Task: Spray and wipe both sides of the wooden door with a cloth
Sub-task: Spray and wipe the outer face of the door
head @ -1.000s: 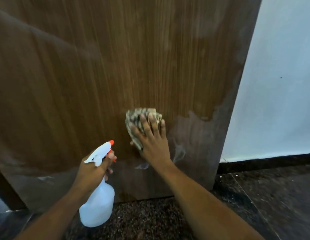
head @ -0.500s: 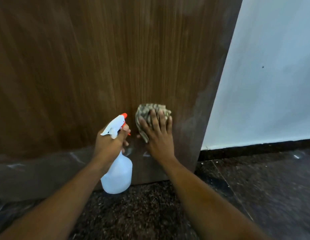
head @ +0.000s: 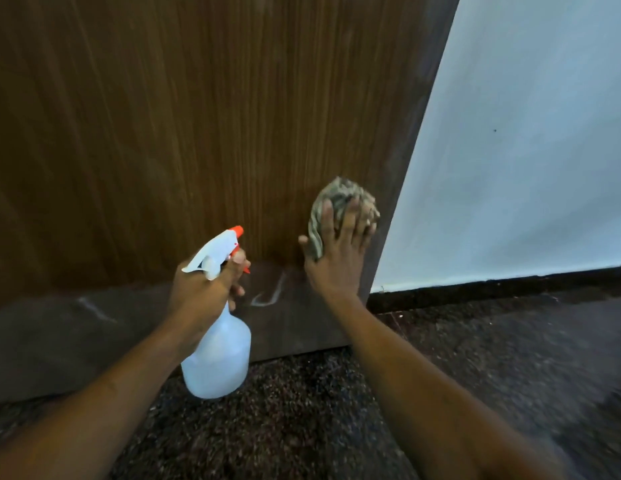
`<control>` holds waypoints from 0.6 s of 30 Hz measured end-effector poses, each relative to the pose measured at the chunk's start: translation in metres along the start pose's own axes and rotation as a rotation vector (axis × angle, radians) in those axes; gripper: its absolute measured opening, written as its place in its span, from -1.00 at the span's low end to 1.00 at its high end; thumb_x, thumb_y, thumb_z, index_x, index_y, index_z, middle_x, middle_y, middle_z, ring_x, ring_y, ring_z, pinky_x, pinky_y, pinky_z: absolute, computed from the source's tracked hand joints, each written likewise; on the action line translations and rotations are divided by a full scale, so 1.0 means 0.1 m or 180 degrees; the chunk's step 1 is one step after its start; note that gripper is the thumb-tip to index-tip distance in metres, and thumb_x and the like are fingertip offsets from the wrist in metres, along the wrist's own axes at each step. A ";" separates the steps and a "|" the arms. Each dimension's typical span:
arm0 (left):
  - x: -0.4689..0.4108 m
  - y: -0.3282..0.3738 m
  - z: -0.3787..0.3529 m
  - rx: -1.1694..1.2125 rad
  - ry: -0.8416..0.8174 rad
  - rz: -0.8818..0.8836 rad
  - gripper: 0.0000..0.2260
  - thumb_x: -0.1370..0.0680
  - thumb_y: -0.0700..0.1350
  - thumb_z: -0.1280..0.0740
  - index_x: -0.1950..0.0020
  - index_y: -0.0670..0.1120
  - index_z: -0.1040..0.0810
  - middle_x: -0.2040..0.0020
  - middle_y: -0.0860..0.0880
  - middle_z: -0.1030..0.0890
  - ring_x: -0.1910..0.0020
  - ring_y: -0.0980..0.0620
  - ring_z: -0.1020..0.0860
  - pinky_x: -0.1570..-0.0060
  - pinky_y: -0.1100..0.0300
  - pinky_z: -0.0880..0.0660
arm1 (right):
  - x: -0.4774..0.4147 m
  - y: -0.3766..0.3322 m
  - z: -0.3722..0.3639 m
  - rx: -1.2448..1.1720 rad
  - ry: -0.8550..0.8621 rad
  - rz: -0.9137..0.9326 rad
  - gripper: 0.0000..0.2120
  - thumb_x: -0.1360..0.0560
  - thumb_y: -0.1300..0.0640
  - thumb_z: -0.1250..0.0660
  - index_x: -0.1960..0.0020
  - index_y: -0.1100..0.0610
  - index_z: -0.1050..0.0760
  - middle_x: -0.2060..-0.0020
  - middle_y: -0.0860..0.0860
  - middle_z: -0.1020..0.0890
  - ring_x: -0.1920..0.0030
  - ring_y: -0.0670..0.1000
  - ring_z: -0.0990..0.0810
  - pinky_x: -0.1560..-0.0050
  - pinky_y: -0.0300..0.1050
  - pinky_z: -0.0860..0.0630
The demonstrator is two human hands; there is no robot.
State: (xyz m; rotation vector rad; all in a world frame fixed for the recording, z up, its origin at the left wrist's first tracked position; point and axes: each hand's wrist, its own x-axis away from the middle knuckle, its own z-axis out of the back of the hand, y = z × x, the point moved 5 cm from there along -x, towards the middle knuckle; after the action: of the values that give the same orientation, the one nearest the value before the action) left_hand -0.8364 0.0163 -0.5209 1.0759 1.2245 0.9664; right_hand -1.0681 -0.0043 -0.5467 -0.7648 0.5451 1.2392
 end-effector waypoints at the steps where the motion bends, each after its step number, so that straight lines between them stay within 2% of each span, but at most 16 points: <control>1: 0.02 0.01 -0.02 -0.0015 -0.0037 -0.0021 -0.76 -0.51 0.00 -0.37 -0.18 0.12 -0.55 0.13 -0.06 -0.68 0.35 -0.02 -0.55 0.45 0.18 -0.50 | 0.14 0.19 -0.06 -0.0026 -0.0122 -0.0272 -0.30 -0.57 -0.38 0.21 -0.58 -0.11 0.34 -0.58 0.16 0.22 -0.56 0.26 0.24 -0.50 0.38 0.11; 3: 0.05 0.01 -0.04 -0.0106 -0.0100 -0.0041 -0.74 -0.52 -0.01 -0.37 -0.21 0.13 -0.55 0.16 -0.01 -0.68 0.36 0.01 -0.55 0.45 0.19 -0.49 | 0.15 0.45 -0.01 -0.0416 0.0014 -0.0851 -0.32 -0.59 -0.35 0.18 -0.52 -0.16 0.47 -0.58 0.19 0.25 -0.57 0.25 0.24 -0.50 0.37 0.09; 5: 0.08 -0.05 -0.06 -0.0156 -0.0165 -0.0028 -0.77 -0.53 -0.05 -0.37 -0.18 0.10 -0.57 0.17 0.00 -0.68 0.36 0.02 -0.56 0.47 0.23 -0.49 | -0.10 0.46 0.19 -0.0933 0.0412 -0.1283 -0.31 -0.63 -0.25 0.08 -0.54 -0.11 0.45 -0.59 0.17 0.21 -0.59 0.20 0.17 -0.52 0.33 0.12; 7: 0.12 -0.15 -0.07 -0.0205 -0.0222 0.0024 -0.77 -0.53 -0.08 -0.37 -0.18 0.08 -0.57 0.18 0.01 -0.68 0.36 0.04 -0.56 0.47 0.26 -0.47 | -0.43 0.35 0.43 -0.1158 0.0862 -0.1355 -0.33 -0.65 -0.20 0.05 -0.59 -0.03 0.33 -0.59 0.17 0.18 -0.59 0.18 0.11 -0.53 0.30 0.13; 8: 0.13 -0.22 -0.06 -0.0254 -0.0203 0.0092 -0.76 -0.52 -0.07 -0.38 -0.19 0.06 -0.58 0.19 -0.01 -0.68 0.38 0.07 -0.56 0.47 0.28 -0.47 | -0.56 0.29 0.50 -0.1005 0.0975 -0.1167 -0.34 -0.66 -0.20 0.02 -0.59 -0.01 0.29 -0.59 0.21 0.16 -0.59 0.22 0.12 -0.54 0.29 0.14; 10: 0.15 -0.33 -0.06 -0.0326 -0.0175 0.0207 -0.76 -0.52 -0.04 -0.38 -0.18 0.04 -0.57 0.26 -0.06 -0.66 0.41 0.12 -0.55 0.47 0.30 -0.46 | -0.65 0.23 0.50 -0.0264 0.0878 -0.0256 -0.32 -0.65 -0.21 -0.04 -0.60 0.01 0.21 -0.57 0.25 0.15 -0.56 0.33 0.14 -0.54 0.27 0.19; 13: 0.17 -0.47 -0.14 -0.0444 -0.0302 0.0272 -0.75 -0.51 0.01 -0.37 -0.18 0.07 -0.57 0.26 -0.14 -0.66 0.37 0.01 -0.56 0.36 0.14 -0.49 | -0.38 0.44 0.26 0.0853 0.0265 0.1929 -0.25 -0.61 -0.21 -0.18 -0.61 -0.04 0.16 -0.58 0.15 0.21 -0.55 0.34 0.14 -0.52 0.34 0.14; 15: 0.19 -0.57 -0.20 -0.0426 -0.0387 0.0259 -0.72 -0.49 0.08 -0.39 -0.19 0.13 -0.57 0.21 -0.15 -0.68 0.36 0.01 -0.56 0.33 0.07 -0.50 | -0.21 0.80 0.21 0.1541 -0.0129 0.3346 -0.29 -0.61 -0.11 -0.19 -0.63 -0.02 0.09 -0.60 0.12 0.12 -0.57 0.29 0.12 -0.51 0.36 0.06; 17: 0.23 -0.66 -0.27 -0.0307 -0.0413 0.0371 -0.58 -0.39 0.25 -0.39 -0.17 0.10 -0.59 0.23 -0.16 -0.67 0.39 -0.02 -0.55 0.36 0.05 -0.50 | -0.22 1.12 0.28 0.1935 -0.0450 0.4329 -0.37 -0.63 -0.02 -0.13 -0.63 -0.01 0.03 -0.61 0.07 0.06 -0.59 0.23 0.07 -0.53 0.32 0.00; 18: 0.25 -0.73 -0.32 -0.0271 -0.0394 0.0466 -0.57 -0.35 0.29 -0.39 -0.11 0.10 -0.60 0.26 -0.18 -0.67 0.42 -0.05 -0.55 0.38 0.03 -0.50 | -0.25 1.24 0.31 0.2002 -0.0593 0.4568 -0.39 -0.63 0.00 -0.10 -0.62 -0.02 0.02 -0.61 0.04 0.04 -0.59 0.19 0.05 -0.54 0.28 -0.01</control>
State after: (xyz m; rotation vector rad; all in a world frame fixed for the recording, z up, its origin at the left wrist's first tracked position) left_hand -0.8660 0.0274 -0.5982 1.1524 1.0061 1.0381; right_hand -1.1951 0.0210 -0.5352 0.4443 1.3393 2.2031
